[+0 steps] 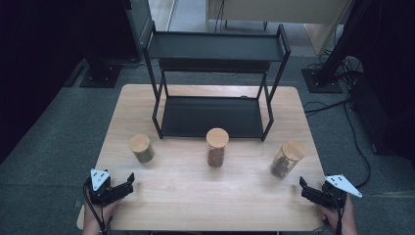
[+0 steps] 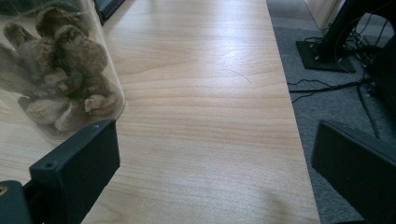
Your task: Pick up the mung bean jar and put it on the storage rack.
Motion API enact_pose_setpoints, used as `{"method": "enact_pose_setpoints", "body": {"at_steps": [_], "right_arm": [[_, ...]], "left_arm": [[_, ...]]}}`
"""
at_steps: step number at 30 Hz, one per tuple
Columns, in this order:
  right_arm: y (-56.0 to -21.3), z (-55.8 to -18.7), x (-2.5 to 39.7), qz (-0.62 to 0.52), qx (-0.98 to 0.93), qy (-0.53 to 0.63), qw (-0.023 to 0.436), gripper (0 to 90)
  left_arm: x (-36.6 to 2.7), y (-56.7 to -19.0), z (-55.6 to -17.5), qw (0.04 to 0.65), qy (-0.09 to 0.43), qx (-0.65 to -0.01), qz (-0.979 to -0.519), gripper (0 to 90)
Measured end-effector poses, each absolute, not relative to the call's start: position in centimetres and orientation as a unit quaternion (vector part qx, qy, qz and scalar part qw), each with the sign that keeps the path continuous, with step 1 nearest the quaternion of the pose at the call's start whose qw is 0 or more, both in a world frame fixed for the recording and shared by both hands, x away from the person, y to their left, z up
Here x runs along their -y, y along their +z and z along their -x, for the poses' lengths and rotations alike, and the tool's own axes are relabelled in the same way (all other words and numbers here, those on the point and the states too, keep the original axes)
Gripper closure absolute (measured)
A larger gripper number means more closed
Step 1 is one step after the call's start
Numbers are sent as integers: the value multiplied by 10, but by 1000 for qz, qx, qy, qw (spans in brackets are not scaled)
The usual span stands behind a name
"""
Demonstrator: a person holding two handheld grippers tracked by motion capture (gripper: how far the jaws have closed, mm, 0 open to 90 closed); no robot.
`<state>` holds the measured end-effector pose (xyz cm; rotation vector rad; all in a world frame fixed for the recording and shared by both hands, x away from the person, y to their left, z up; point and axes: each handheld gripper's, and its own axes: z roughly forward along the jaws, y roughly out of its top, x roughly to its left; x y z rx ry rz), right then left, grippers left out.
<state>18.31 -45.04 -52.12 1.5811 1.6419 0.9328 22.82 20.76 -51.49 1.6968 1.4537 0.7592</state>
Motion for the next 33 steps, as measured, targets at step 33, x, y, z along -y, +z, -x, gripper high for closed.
{"method": "enact_pose_setpoints", "body": {"at_steps": [33], "right_arm": [[-522, -183, 446, -591, -652, 353, 320, 10]], "left_arm": [[-173, -503, -244, 393, 285, -554, -676, 55]]}}
